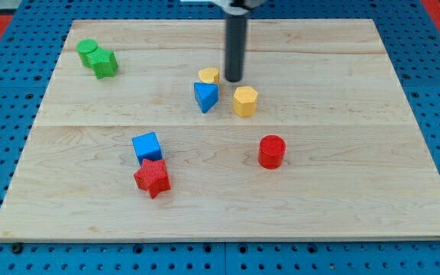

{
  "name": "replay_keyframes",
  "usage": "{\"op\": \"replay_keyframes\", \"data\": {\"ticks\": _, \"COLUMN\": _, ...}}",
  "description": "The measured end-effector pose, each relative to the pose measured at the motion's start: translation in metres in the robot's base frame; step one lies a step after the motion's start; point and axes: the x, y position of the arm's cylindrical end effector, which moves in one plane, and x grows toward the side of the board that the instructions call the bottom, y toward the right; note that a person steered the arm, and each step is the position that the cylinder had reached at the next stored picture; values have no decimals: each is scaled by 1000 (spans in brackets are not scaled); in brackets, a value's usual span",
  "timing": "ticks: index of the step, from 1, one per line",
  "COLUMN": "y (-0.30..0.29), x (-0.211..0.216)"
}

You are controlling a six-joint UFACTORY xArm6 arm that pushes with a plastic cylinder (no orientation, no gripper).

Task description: Push the blue triangle into the blue cube

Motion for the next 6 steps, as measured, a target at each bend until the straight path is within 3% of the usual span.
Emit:
{"op": "replay_keyframes", "data": {"ticks": 1, "y": -55, "x": 4}}
{"op": "replay_keyframes", "data": {"ticks": 3, "y": -5, "x": 29}}
{"op": "replay_keyframes", "data": {"ticks": 4, "y": -41, "x": 105}}
{"op": "replay_keyframes", "data": {"ticks": 5, "y": -26, "x": 118}}
{"op": "replay_keyframes", "data": {"ticks": 6, "y": 72, "x": 103}}
